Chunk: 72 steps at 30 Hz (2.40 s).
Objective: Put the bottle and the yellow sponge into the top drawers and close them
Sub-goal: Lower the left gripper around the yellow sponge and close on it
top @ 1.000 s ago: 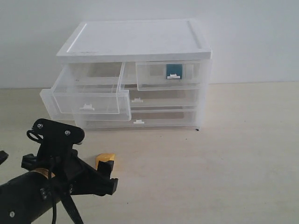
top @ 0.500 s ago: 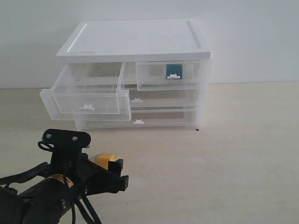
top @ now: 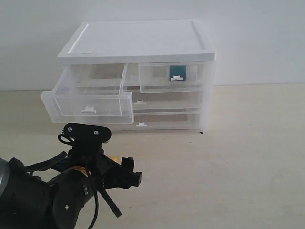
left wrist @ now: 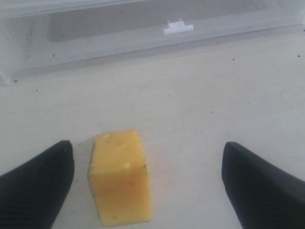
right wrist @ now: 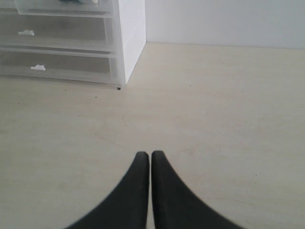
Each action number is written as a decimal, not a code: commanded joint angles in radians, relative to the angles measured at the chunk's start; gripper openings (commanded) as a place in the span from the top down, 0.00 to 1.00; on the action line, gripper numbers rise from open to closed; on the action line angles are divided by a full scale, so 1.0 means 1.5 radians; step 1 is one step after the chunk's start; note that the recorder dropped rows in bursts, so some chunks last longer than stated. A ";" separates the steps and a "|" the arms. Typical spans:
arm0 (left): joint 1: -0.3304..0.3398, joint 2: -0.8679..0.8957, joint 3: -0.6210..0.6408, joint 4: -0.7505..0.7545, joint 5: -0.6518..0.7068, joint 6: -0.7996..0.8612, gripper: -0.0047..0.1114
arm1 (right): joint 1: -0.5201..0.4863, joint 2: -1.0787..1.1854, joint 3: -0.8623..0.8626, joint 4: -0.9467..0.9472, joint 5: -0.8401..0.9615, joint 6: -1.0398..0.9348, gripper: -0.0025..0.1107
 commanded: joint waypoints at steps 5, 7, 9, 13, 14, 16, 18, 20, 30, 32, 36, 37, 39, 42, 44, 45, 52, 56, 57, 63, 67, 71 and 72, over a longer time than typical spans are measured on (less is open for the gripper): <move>-0.001 0.001 -0.003 -0.007 0.009 0.010 0.29 | -0.002 -0.004 0.000 -0.005 -0.007 -0.001 0.98; -0.001 0.004 -0.003 -0.005 0.004 0.010 0.29 | -0.002 -0.004 0.000 -0.005 -0.007 -0.001 0.98; -0.001 0.011 -0.003 -0.005 -0.005 0.010 0.29 | -0.002 -0.004 0.000 -0.005 -0.007 -0.001 0.98; -0.001 0.014 -0.003 -0.005 -0.016 0.010 0.29 | -0.002 -0.004 0.000 -0.005 -0.007 -0.001 0.98; -0.001 0.014 -0.003 -0.005 -0.019 0.010 0.29 | -0.002 -0.004 0.000 -0.005 -0.007 -0.001 0.98; -0.001 0.014 -0.003 -0.005 -0.026 0.010 0.29 | -0.002 -0.004 0.000 -0.005 -0.007 -0.001 0.98; -0.001 0.014 -0.003 -0.005 -0.031 0.010 0.29 | -0.002 -0.004 0.000 -0.005 -0.007 -0.001 0.98; -0.001 0.018 -0.003 -0.002 -0.031 0.010 0.29 | -0.002 -0.004 0.000 -0.005 -0.007 -0.001 0.98; -0.001 0.026 -0.027 -0.012 -0.016 0.054 0.29 | -0.002 -0.004 0.000 -0.005 -0.007 -0.001 0.98; -0.001 0.026 -0.026 -0.026 -0.016 0.060 0.29 | -0.002 -0.004 0.000 -0.005 -0.007 -0.001 0.98; -0.001 0.026 -0.026 -0.039 -0.004 0.093 0.29 | -0.002 -0.004 0.000 -0.005 -0.007 -0.001 0.98; -0.001 0.026 -0.026 -0.039 -0.004 0.093 0.29 | -0.002 -0.004 0.000 -0.005 -0.007 -0.001 0.98; 0.000 0.024 -0.026 -0.037 -0.006 0.106 0.29 | -0.002 -0.004 0.000 -0.005 -0.007 -0.001 0.98; 0.006 0.023 -0.032 -0.039 -0.003 0.158 0.29 | -0.002 -0.004 0.000 -0.005 -0.007 -0.001 0.98; 0.010 0.023 -0.036 -0.044 0.003 0.166 0.29 | -0.002 -0.004 0.000 -0.005 -0.007 -0.001 0.98; 0.014 0.023 -0.038 -0.044 0.015 0.166 0.29 | -0.002 -0.004 0.000 -0.005 -0.007 -0.001 0.98; 0.060 0.023 -0.066 -0.044 0.137 0.166 0.29 | -0.002 -0.004 0.000 -0.005 -0.007 -0.001 0.98; 0.072 0.023 -0.068 -0.051 0.139 0.166 0.29 | -0.002 -0.004 0.000 -0.005 -0.007 -0.001 0.98; 0.076 0.023 -0.068 -0.052 0.139 0.166 0.29 | -0.002 -0.004 0.000 -0.005 -0.007 -0.001 0.98; 0.077 0.023 -0.069 -0.052 0.140 0.164 0.41 | -0.002 -0.004 0.000 -0.005 -0.007 -0.001 0.98; 0.077 0.030 -0.083 -0.052 0.168 0.169 0.38 | -0.002 -0.004 0.000 -0.005 -0.004 -0.001 0.98; 0.077 0.044 -0.107 -0.058 0.191 0.176 0.40 | -0.002 -0.004 0.000 -0.005 -0.004 -0.001 0.98; 0.077 0.046 -0.110 -0.067 0.191 0.176 0.41 | -0.002 -0.004 0.000 -0.005 -0.004 -0.001 0.98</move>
